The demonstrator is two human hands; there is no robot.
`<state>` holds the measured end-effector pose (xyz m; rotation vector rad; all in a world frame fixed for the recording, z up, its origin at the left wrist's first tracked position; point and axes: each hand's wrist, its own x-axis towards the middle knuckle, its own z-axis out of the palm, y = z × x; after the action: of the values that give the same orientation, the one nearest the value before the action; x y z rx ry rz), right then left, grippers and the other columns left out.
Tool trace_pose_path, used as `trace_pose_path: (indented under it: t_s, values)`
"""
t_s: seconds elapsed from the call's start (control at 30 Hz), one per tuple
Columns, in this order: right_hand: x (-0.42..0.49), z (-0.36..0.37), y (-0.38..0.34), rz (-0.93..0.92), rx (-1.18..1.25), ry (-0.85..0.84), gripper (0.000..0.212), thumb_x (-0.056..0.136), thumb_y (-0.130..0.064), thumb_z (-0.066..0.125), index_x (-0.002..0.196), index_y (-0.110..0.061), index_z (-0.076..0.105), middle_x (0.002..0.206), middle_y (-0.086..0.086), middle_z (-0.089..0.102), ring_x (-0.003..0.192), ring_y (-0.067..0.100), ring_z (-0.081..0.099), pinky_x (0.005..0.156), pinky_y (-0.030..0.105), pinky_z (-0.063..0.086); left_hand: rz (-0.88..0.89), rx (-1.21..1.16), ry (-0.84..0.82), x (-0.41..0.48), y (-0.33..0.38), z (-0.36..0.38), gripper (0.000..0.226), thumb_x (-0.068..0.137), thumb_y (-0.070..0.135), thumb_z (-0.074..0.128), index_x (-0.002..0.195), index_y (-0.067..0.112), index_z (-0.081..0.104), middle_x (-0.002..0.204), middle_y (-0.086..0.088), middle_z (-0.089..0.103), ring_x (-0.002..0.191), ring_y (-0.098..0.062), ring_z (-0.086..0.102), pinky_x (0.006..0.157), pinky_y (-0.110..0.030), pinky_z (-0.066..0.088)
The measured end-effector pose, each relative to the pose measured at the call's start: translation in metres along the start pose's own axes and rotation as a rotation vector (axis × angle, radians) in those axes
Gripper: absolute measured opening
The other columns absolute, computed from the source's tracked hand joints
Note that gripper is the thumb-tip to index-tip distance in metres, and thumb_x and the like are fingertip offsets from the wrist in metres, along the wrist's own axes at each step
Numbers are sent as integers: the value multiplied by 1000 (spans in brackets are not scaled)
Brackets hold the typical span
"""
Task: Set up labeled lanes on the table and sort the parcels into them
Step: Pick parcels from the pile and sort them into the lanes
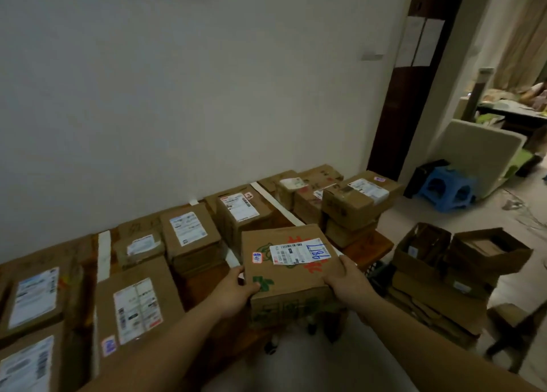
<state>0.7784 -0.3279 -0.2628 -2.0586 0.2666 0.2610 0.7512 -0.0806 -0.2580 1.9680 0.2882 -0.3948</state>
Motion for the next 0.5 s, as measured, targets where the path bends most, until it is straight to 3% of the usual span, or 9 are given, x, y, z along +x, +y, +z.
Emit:
trace_pose_path:
  t_s: [0.1,0.2,0.3,0.37,0.43,0.5]
  values:
    - [46,-20,15,-41,-95,-41,59,96,-48,44,145,-20,27,143,5,42,110,17,45,90,32,39,-48,-40,50,23,6,37,56,94,23,53,144,18,27,132,-5,52,100,-16,56,69,-18,48]
    - [76,-34,31,-85,-161,-129,50,99,-37,44,144,-18,30,142,6,43,119,20,46,94,27,39,-130,-91,91,39,8,66,53,95,19,53,142,16,30,128,-5,55,92,-12,56,60,-14,48]
    - [99,-43,47,-116,-132,-235,54,94,-17,57,142,-15,33,137,6,47,122,21,48,74,9,40,-196,-144,145,47,4,88,52,95,15,52,142,17,31,113,-1,59,84,-8,59,53,-14,49]
    - [107,-43,50,-153,-120,-271,50,94,-24,58,139,-20,39,133,0,51,119,19,51,87,14,43,-226,-164,167,49,0,95,53,94,13,53,142,20,31,107,2,57,82,-6,59,50,-13,48]
    - [115,-39,51,-181,-91,-304,44,93,-41,57,133,-27,45,130,-6,56,114,14,55,101,33,44,-244,-178,181,51,-5,99,57,91,11,57,142,21,33,108,5,55,85,-7,59,53,-14,50]
    - [123,-35,54,-201,-60,-349,47,89,-47,62,131,-31,47,125,-12,57,114,10,55,103,38,44,-238,-166,201,55,-11,102,63,89,9,60,143,22,31,114,6,53,88,-5,58,58,-12,50]
